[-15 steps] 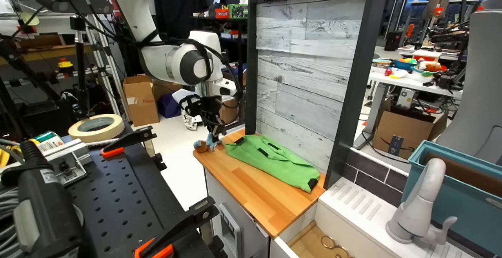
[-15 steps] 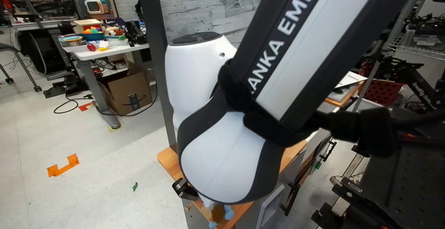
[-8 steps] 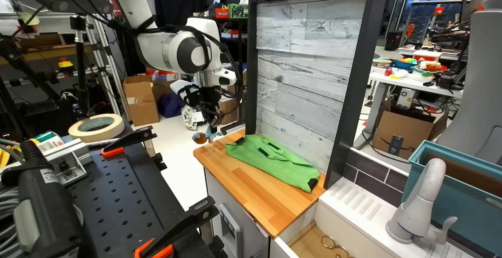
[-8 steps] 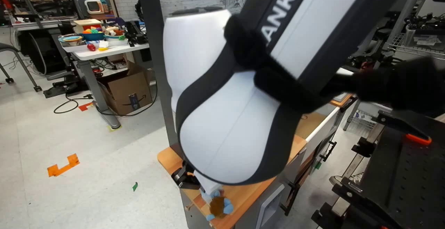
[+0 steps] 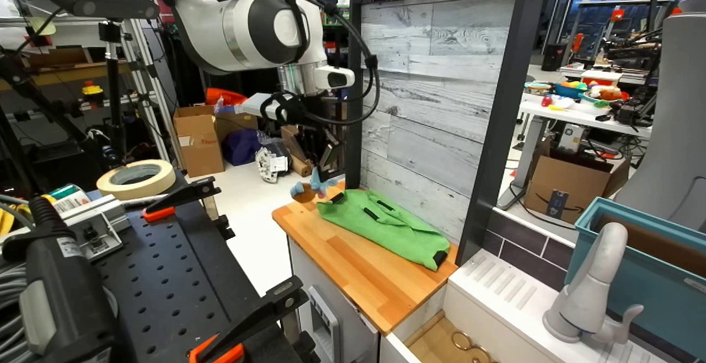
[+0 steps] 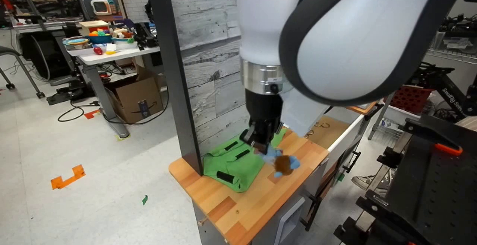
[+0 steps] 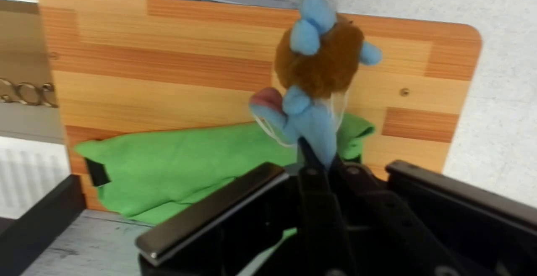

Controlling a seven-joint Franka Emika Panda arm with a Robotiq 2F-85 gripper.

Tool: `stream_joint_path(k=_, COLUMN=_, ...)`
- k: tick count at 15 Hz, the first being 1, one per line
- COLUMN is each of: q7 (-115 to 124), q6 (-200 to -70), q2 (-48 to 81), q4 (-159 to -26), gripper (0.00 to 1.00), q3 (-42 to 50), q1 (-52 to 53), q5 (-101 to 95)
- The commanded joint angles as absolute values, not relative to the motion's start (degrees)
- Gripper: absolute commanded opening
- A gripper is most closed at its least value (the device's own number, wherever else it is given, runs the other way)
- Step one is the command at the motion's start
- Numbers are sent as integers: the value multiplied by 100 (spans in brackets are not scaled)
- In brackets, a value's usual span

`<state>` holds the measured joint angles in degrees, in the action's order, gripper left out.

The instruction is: Move the toy to the right, fold the green object and move it to the left

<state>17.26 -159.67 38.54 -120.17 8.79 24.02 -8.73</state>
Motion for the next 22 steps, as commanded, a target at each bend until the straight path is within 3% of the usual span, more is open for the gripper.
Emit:
stream_joint_path(k=1, q7=1579, q6=-16225, q2=3243, q4=-12746, gripper=1, q3=1435, q1=2333, q5=-1523)
stream_joint_path(k=6, q7=1544, q6=-16498, q2=3403, q4=-12773, gripper=1, q3=1961, q1=1999, q5=-2057)
stream_joint_path(k=12, q7=1397, q6=-16667, q2=4215, q4=-12255, gripper=1, q3=1799, q1=1432, q5=-1731)
stream_joint_path(k=22, q7=1479, q6=-16516, q2=5711, q4=-10874, gripper=1, q3=1879, q1=1568, q5=-1503)
